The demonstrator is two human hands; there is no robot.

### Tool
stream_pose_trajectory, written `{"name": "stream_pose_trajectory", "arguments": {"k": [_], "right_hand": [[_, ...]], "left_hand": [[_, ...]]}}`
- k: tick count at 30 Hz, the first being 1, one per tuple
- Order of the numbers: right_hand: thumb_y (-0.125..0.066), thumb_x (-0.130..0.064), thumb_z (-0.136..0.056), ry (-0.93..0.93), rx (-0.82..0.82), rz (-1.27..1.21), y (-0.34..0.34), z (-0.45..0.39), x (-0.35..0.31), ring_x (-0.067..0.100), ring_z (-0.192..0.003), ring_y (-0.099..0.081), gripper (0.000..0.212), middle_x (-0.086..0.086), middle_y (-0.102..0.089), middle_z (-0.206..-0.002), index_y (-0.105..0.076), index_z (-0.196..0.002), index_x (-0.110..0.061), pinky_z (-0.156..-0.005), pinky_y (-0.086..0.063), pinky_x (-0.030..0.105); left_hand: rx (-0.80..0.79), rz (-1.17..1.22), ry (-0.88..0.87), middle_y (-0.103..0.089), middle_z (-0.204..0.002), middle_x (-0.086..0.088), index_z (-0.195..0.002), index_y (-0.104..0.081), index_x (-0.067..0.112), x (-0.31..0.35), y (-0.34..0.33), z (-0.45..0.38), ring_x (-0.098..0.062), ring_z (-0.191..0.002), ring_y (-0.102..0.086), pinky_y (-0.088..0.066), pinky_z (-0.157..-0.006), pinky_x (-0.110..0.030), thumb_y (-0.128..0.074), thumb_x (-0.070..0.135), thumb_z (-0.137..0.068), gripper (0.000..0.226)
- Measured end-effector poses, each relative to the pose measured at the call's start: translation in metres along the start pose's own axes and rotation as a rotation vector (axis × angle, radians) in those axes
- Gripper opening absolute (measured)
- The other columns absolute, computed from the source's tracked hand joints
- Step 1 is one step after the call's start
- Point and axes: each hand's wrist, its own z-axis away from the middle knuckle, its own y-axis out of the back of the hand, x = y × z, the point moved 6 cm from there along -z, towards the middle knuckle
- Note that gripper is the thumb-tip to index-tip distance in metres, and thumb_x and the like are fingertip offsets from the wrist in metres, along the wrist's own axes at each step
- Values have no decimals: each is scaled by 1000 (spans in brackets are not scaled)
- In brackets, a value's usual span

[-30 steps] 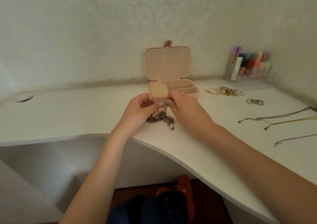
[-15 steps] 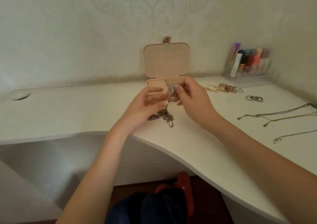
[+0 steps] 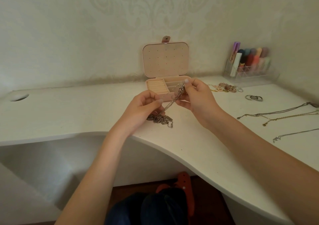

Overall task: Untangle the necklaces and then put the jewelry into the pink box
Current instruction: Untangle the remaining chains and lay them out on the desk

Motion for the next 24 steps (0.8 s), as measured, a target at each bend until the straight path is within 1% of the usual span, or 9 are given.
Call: {"name": "stream_pose_trajectory", "arguments": {"k": [4,6,9,11,13,15,19,21,24], "right_hand": [[-43,-18,-101,70,66,143,6,-2,-5,5,-51,-62,16,5,-62,-78,-53,-89,-16,-56,-57,22],[-42,-19,-101,54,93,83,8,-3,-6,6,-49,-62,16,5,-62,-76,-53,-94,-11,-55,-56,21],[-39,-19,-102,-17,110,-21,11,-5,-2,7,-49,-55,20,3,-58,-71,-56,-100,-9,-51,-52,19],[-38,-20,-103,-91,104,-162,13,-7,2,7,-47,-45,25,-1,-50,-61,-57,-90,-9,-47,-45,18],[-38,-21,-103,-155,106,-276,16,-9,5,8,-45,-38,29,-4,-43,-49,-53,-81,-10,-45,-39,18],[-36,-22,-103,-187,114,-289,19,-11,6,8,-43,-34,32,-6,-39,-42,-49,-76,-12,-42,-34,18],[-32,-23,-104,-171,170,-234,29,-12,1,9,-40,-37,34,-8,-34,-37,-46,-74,-14,-43,-36,20],[-32,-22,-104,-147,221,-185,40,-13,-6,9,-40,-37,32,-6,-34,-43,-42,-74,-16,-38,-32,19],[-32,-24,-104,-61,297,133,58,-17,-16,8,-42,-37,30,-3,-41,-56,-40,-75,-19,-36,-23,18]], "left_hand": [[12,-88,-6,-55,-61,7,-81,-64,18,0,1,0,-10,-55,-49,-39,-59,-21,-65,15,-87,7],[-5,-139,-24,-48,-66,-1,-85,-69,16,1,0,1,-17,-61,-42,-33,-60,-25,-67,20,-85,4],[3,-178,-43,-47,-70,-9,-79,-69,15,3,0,2,-19,-66,-39,-30,-61,-29,-68,23,-86,10],[16,-178,-56,-45,-71,-8,-77,-66,15,3,2,2,-18,-66,-37,-29,-61,-29,-69,24,-85,13],[5,-199,-63,-41,-68,-6,-75,-64,18,2,2,2,-16,-62,-35,-28,-57,-25,-72,25,-83,13],[-8,-227,-60,-34,-62,0,-75,-62,18,0,1,1,-10,-55,-30,-26,-50,-18,-75,19,-80,13],[16,-309,-46,-34,-60,7,-72,-60,19,-4,1,0,-8,-52,-31,-30,-50,-18,-77,11,-76,19],[53,-332,-53,-34,-58,7,-70,-58,19,-4,3,0,-5,-49,-30,-29,-49,-17,-76,10,-77,21],[74,-355,-54,-39,-60,6,-69,-54,18,-4,4,0,-5,-51,-35,-33,-53,-18,-72,8,-78,23]]}}
